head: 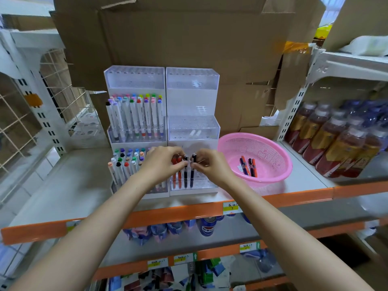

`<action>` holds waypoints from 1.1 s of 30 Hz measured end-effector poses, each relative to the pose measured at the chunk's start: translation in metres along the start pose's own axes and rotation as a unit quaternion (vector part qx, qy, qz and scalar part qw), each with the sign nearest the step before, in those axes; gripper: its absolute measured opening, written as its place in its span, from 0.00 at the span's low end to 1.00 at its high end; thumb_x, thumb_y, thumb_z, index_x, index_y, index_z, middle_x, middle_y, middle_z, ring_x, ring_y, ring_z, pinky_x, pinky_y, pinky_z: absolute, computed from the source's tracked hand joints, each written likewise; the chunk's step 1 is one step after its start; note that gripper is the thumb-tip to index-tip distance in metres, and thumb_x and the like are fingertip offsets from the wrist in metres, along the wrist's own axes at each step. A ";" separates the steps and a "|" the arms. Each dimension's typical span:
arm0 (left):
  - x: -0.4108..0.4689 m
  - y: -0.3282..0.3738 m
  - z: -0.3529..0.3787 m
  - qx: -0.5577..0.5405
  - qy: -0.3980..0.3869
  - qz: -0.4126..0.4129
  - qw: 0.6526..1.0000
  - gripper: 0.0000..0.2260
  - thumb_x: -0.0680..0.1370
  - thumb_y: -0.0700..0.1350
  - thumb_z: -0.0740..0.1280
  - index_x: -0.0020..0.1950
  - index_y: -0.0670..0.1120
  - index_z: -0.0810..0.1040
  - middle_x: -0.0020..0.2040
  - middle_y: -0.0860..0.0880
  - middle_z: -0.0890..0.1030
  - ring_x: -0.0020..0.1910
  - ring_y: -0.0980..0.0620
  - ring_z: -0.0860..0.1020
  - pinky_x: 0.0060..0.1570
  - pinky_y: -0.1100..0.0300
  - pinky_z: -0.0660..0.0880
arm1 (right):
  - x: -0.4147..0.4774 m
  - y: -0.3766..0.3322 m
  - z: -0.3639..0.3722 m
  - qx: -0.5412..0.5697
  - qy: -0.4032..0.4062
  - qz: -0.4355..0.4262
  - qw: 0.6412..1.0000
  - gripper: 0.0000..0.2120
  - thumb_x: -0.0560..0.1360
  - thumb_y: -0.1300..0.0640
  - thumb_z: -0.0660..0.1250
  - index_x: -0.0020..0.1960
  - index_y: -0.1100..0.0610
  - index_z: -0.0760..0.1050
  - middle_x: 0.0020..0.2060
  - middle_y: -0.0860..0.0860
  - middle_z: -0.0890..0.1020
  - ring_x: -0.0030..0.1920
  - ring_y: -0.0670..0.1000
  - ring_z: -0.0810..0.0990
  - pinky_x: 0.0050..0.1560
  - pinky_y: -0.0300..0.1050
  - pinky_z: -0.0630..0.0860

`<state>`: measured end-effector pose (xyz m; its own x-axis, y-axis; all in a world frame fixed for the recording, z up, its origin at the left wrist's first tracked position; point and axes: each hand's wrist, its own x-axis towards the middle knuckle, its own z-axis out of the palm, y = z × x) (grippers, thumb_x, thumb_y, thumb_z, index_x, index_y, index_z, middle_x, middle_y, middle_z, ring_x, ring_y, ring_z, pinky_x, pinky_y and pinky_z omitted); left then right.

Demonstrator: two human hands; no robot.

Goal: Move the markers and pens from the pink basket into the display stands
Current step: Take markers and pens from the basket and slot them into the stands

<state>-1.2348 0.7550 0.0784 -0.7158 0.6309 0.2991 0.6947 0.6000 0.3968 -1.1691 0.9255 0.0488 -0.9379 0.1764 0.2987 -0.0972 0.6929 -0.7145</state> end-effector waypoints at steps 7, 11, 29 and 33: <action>0.009 0.010 -0.010 0.007 -0.007 0.016 1.000 0.12 0.73 0.61 0.68 0.51 0.55 0.79 0.42 0.58 0.82 0.45 0.58 0.80 0.59 0.49 0.71 | -0.003 0.000 -0.013 0.002 -0.014 -0.017 1.000 0.10 0.72 0.60 0.74 0.52 0.61 0.79 0.43 0.54 0.84 0.43 0.50 0.84 0.48 0.46 0.81; 0.022 0.030 -0.010 -0.019 -0.001 0.051 0.999 0.13 0.73 0.61 0.67 0.50 0.55 0.78 0.43 0.59 0.81 0.45 0.59 0.79 0.55 0.49 0.75 | -0.004 0.000 -0.035 0.022 0.023 -0.029 0.999 0.12 0.74 0.54 0.72 0.54 0.59 0.79 0.43 0.51 0.84 0.44 0.45 0.83 0.46 0.36 0.80; 0.113 0.125 0.116 0.067 -0.171 0.130 0.974 0.17 0.78 0.53 0.64 0.63 0.45 0.74 0.60 0.45 0.77 0.58 0.46 0.74 0.55 0.51 0.72 | -0.007 0.118 -0.129 -0.160 -0.027 0.143 0.976 0.22 0.75 0.57 0.69 0.68 0.57 0.71 0.66 0.53 0.75 0.65 0.53 0.72 0.62 0.43 0.66; 0.139 0.124 0.155 0.105 -0.228 0.064 0.966 0.23 0.77 0.51 0.66 0.68 0.43 0.67 0.64 0.42 0.72 0.61 0.42 0.73 0.57 0.49 0.72 | 0.010 0.147 -0.134 -0.189 -0.107 0.192 0.957 0.28 0.74 0.55 0.70 0.71 0.56 0.67 0.66 0.57 0.73 0.65 0.56 0.71 0.61 0.45 0.66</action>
<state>-1.2370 0.9933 0.0353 -0.5504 0.8291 -0.0983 0.8088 0.5587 0.1833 -1.1485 1.1227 0.0320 -0.9309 0.3494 -0.1061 0.3580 0.8158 -0.4542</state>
